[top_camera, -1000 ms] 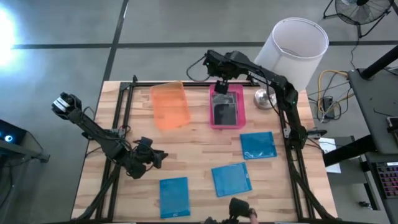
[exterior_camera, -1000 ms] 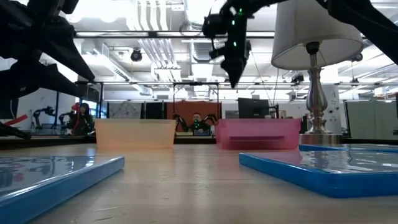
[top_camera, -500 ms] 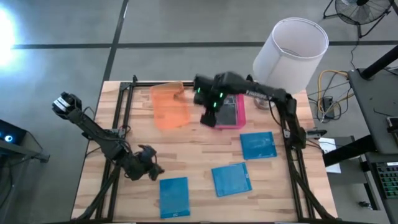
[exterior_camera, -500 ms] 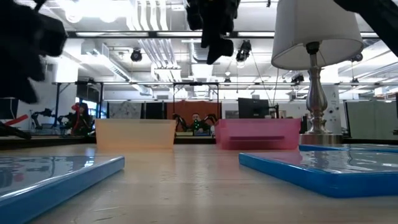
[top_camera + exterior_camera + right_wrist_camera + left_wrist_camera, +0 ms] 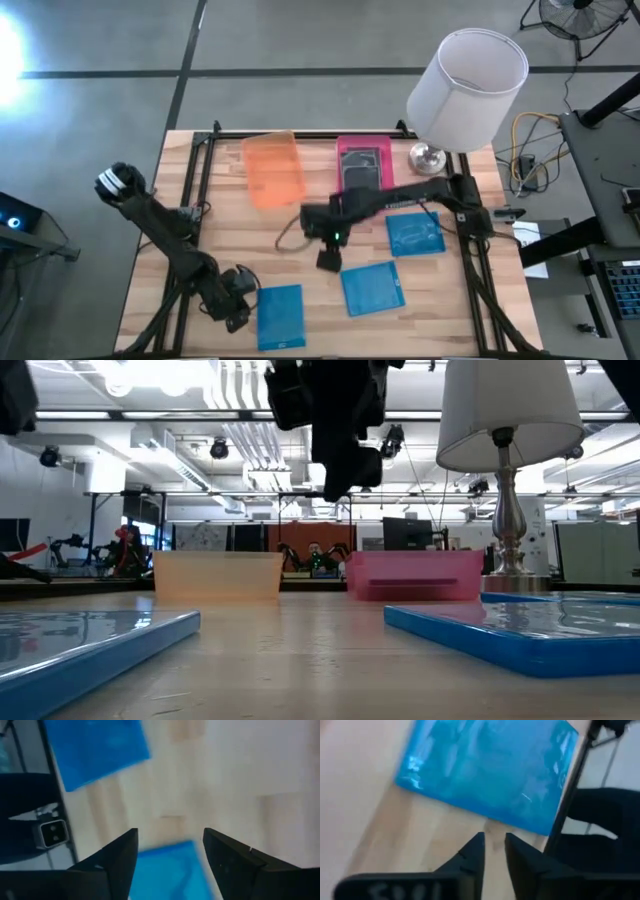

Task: Pick & place jewel cases by type
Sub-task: Put the bottom left blue CD case into the orange bin

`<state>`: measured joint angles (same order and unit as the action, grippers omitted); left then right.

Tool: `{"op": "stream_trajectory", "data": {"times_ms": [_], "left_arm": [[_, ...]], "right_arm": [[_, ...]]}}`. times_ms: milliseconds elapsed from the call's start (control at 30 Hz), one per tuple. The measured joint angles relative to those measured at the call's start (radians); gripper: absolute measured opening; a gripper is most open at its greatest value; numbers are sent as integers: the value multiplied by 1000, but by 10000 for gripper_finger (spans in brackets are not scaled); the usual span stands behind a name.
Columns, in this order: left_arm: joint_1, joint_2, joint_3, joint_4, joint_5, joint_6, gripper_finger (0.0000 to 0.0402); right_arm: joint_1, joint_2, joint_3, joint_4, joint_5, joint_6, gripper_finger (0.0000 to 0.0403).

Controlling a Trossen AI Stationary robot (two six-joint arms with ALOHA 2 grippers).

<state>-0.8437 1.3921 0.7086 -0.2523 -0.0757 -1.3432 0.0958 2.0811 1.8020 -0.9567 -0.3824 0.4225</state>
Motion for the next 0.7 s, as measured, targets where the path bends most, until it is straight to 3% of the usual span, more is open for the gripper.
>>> {"op": "stream_trajectory", "data": {"times_ms": [167, 300, 500, 600, 700], "left_arm": [[-34, 105, 9, 64, 4, -41, 5], [-52, 189, 56, 108, 5, -90, 1], [-52, 336, 161, 193, 7, -130, 0], [-52, 399, 213, 196, -6, -161, 0], [-53, 441, 244, 197, -66, -193, 0]], "right_arm": [[84, 0, -106, 151, 12, 138, 176], [134, 0, -177, 273, 7, 243, 133], [192, 0, -283, 588, -13, 471, 70], [212, 0, -346, 742, -8, 585, 53], [237, 0, -394, 789, -4, 659, 48]]}}
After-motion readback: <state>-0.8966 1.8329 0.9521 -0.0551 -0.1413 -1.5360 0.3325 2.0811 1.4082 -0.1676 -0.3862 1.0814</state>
